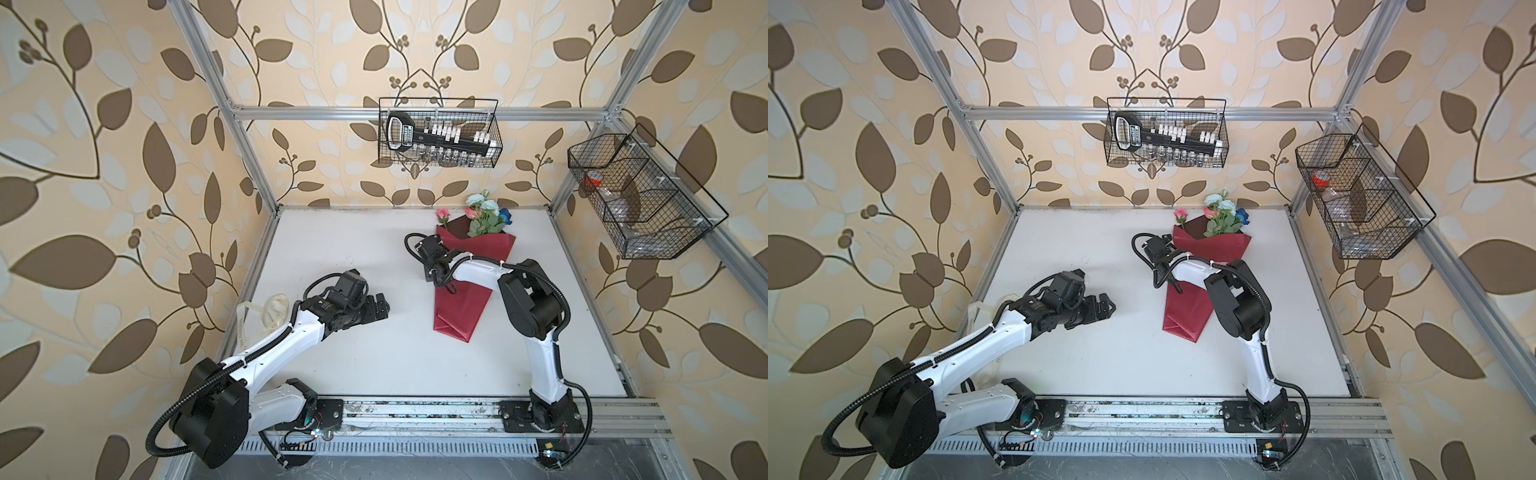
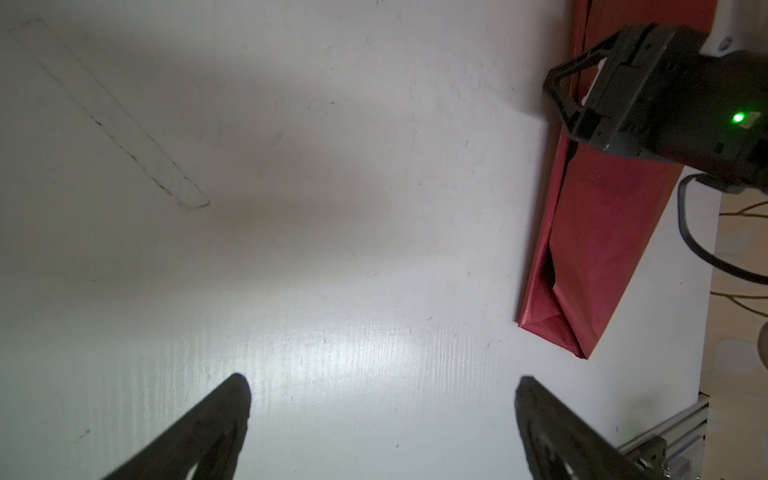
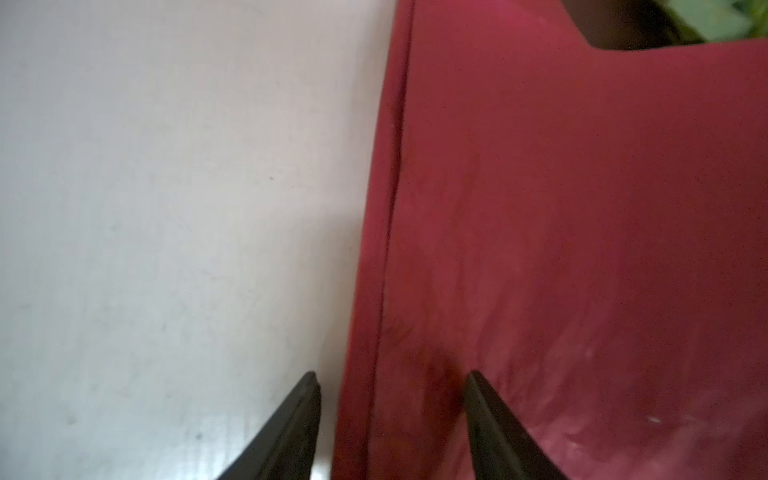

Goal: Tie the bouquet of fake flowers

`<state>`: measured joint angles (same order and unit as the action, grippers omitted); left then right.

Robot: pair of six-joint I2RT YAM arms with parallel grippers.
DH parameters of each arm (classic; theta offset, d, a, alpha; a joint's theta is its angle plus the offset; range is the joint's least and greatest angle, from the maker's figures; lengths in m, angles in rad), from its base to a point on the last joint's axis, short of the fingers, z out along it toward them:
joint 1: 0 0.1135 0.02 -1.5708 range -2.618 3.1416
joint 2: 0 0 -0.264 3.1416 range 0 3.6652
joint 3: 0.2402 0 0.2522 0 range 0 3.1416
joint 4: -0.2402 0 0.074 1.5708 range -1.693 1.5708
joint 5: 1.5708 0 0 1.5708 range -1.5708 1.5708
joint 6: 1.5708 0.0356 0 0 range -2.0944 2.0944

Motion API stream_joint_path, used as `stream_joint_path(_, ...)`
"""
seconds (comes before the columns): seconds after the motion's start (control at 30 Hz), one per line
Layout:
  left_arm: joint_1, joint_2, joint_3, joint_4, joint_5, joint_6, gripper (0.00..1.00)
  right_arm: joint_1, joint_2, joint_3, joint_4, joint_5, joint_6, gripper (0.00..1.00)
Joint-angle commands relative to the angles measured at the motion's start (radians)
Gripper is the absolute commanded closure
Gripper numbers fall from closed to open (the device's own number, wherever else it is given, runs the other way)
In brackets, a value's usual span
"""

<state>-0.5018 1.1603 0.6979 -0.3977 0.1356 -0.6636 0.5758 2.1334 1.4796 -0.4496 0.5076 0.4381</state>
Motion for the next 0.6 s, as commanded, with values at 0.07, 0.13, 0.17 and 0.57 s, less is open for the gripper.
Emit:
stream_joint_path(0.07,0.018,0.006,0.004,0.008,0.028,0.015,0.01,-0.019,-0.010,-0.064,-0.065,0.103,-0.027,0.72)
stream_joint_path(0.13,0.021,0.012,0.008,0.012,0.035,0.016,0.01,-0.046,-0.028,-0.099,-0.063,0.101,-0.027,0.79)
stream_joint_path(0.17,0.022,0.014,0.008,0.014,0.039,0.015,0.01,-0.060,-0.037,-0.114,-0.058,0.098,-0.030,0.81)
stream_joint_path(0.57,0.028,0.021,0.007,0.021,0.038,0.000,0.01,-0.224,-0.176,-0.295,0.029,0.073,-0.171,0.83)
